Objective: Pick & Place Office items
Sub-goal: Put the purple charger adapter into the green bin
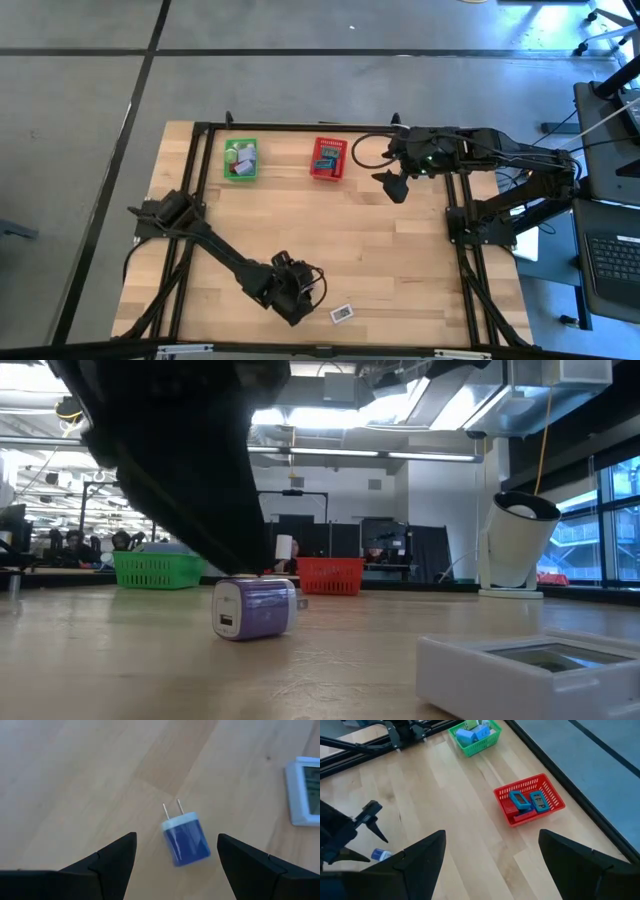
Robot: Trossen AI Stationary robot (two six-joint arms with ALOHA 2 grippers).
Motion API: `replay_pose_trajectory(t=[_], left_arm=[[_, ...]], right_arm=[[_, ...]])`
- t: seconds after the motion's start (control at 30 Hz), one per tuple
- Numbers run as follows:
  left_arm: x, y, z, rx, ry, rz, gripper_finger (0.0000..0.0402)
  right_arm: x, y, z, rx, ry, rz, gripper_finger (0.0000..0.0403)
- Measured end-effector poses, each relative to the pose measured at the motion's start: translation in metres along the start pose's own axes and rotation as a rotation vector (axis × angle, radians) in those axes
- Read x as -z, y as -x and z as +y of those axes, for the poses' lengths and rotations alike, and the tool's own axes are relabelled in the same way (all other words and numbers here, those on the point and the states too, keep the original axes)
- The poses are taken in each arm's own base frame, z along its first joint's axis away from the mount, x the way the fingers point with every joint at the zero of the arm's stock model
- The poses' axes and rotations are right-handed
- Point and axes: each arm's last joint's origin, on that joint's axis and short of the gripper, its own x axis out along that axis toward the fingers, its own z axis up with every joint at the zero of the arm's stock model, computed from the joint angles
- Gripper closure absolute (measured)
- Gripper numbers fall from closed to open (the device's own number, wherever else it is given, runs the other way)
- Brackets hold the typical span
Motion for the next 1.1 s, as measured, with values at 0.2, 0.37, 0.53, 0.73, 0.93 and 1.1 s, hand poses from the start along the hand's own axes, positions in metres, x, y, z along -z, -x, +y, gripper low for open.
replay_pose_trajectory(t=[0.2, 0.37, 0.53, 0.73, 0.93, 1.1], left_arm=[[0.005, -0.016, 0.001, -0.024, 0.082, 0.033, 0.0126], [0.005, -0.02, 0.001, -0.02, 0.1, 0.044, 0.0131], [0.002, -0.022, 0.003, -0.024, 0.071, 0.044, 0.0153], [-0.002, -0.026, 0.006, 0.004, 0.084, 0.116, 0.0228], [-0.007, -0.029, 0.009, 0.028, 0.102, 0.164, 0.0274], [-0.012, -0.027, 0.012, 0.028, 0.104, 0.154, 0.0274]], right_arm=[[0.001, 0.001, 0.002, 0.003, 0.009, -0.004, 0.0082], [0.001, 0.001, 0.002, 0.011, 0.01, -0.007, 0.0083], [0.001, 0.001, 0.002, 0.03, 0.01, -0.015, 0.0082], [0.001, 0.001, 0.002, 0.03, 0.01, -0.014, 0.0082], [0.001, 0.001, 0.002, 0.03, 0.0, -0.015, 0.0082], [0.001, 0.001, 0.002, 0.03, -0.012, -0.014, 0.0082]])
